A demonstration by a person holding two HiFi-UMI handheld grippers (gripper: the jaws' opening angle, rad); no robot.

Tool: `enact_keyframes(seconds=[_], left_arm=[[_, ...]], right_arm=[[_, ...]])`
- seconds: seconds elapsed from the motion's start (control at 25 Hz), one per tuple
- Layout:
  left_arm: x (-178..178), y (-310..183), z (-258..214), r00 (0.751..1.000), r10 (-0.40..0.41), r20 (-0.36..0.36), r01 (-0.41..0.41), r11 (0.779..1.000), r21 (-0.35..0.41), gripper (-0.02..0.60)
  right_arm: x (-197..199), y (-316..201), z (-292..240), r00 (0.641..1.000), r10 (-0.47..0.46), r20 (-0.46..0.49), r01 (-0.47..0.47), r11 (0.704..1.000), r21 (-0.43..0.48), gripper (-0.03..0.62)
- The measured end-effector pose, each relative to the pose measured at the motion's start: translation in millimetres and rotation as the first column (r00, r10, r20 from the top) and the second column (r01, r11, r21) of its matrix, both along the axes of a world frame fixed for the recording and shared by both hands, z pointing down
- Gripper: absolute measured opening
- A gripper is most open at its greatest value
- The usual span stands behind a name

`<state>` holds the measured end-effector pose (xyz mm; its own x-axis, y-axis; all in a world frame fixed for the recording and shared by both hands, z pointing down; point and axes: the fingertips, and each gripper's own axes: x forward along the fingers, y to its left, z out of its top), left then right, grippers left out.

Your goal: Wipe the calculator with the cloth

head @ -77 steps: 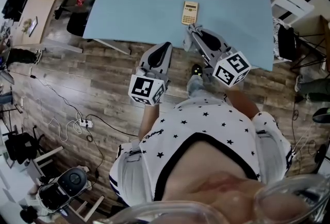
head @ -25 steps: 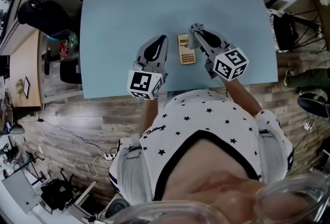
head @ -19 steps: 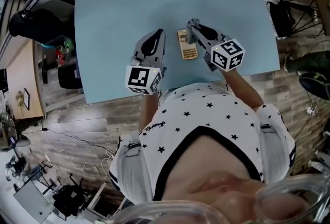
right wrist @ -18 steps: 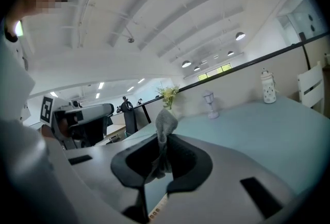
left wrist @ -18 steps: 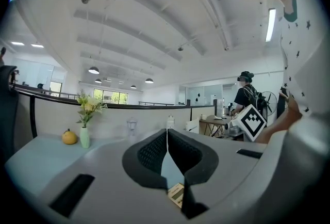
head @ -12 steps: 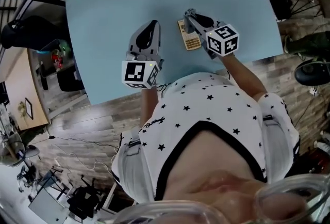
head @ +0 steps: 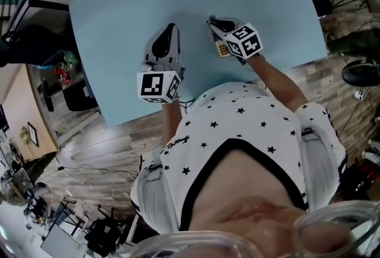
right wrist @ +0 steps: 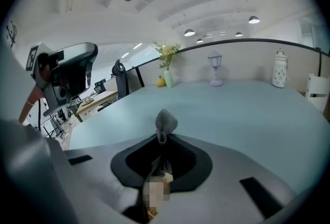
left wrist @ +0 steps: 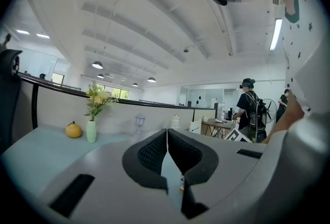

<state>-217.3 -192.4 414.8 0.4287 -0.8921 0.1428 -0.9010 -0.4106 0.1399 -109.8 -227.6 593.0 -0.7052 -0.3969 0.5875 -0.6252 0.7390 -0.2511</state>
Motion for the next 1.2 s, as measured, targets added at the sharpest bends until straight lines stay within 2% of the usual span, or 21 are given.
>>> enact_keyframes(seconds=[0.48, 0.76, 1.2], left_arm=[[-2, -1, 0, 1.000, 0.003, -0.005, -0.003, 1.000, -0.007, 0.031], [5, 2, -4, 1.000, 0.015, -0.021, -0.015, 1.000, -0.010, 0.031], [19, 8, -6, 0.999, 0.035, -0.001, -0.035, 0.999, -0.006, 0.031]], right_arm=[[4, 5, 27, 0.995, -0.035, -0.095, 0.031, 0.999, -0.041, 0.044], [27, -1, 31, 0.994, 0.006, -0.113, -0.011, 0.999, -0.043, 0.044], [68, -7, 37, 0.987, 0.102, -0.124, -0.109, 0.993, -0.048, 0.044]])
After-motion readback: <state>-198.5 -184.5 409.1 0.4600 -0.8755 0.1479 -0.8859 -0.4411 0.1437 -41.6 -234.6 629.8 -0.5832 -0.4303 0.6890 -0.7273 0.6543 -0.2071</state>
